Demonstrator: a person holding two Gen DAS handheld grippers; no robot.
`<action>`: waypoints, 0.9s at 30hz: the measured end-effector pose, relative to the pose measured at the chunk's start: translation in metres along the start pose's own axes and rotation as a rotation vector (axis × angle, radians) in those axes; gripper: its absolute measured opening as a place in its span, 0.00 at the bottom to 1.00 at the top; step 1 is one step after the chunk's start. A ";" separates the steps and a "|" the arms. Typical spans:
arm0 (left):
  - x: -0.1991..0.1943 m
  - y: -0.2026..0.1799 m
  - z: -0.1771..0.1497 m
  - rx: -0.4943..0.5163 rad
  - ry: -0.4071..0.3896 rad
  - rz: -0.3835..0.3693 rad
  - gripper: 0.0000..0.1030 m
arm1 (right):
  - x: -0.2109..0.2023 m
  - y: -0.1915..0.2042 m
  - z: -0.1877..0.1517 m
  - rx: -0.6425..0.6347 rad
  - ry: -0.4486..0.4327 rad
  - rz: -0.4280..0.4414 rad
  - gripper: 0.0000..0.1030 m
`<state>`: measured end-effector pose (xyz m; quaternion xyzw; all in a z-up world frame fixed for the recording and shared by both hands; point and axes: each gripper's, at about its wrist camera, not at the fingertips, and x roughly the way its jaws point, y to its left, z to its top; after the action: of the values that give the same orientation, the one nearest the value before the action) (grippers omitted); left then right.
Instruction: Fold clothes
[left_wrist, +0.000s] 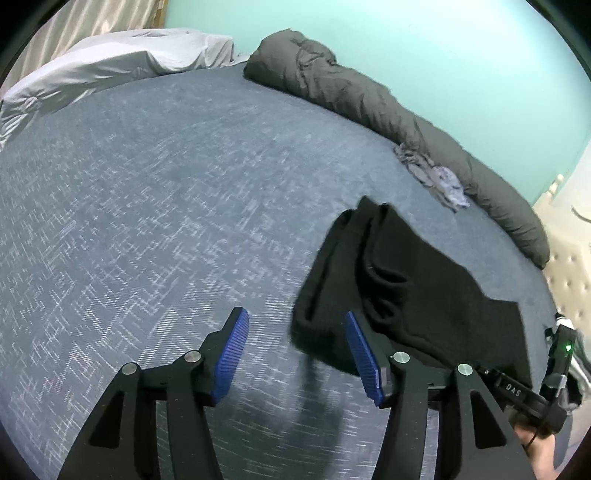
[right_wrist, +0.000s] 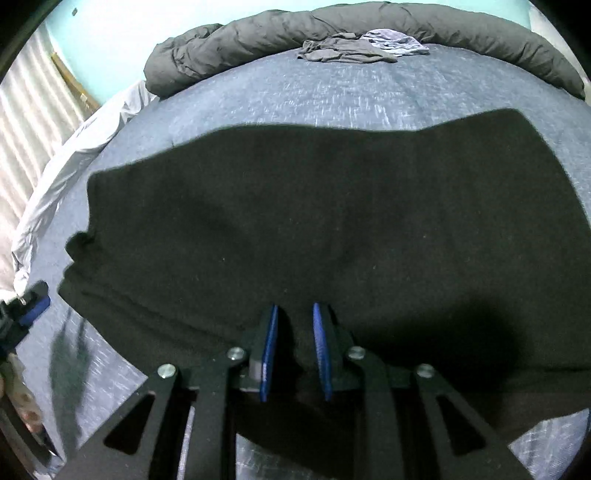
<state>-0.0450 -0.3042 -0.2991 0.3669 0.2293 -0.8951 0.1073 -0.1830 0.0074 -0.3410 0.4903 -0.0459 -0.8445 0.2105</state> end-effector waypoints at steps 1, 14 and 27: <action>0.000 -0.005 0.000 0.015 -0.003 -0.006 0.57 | -0.006 0.000 0.001 0.004 -0.018 0.009 0.19; 0.047 -0.077 0.013 0.266 -0.002 0.100 0.57 | -0.028 -0.006 -0.024 0.027 -0.038 0.040 0.19; 0.034 -0.033 0.005 0.075 0.022 0.065 0.66 | -0.035 -0.019 -0.026 0.065 -0.051 0.081 0.19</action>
<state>-0.0842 -0.2789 -0.3088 0.3875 0.1847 -0.8952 0.1198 -0.1517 0.0416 -0.3314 0.4728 -0.0985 -0.8456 0.2273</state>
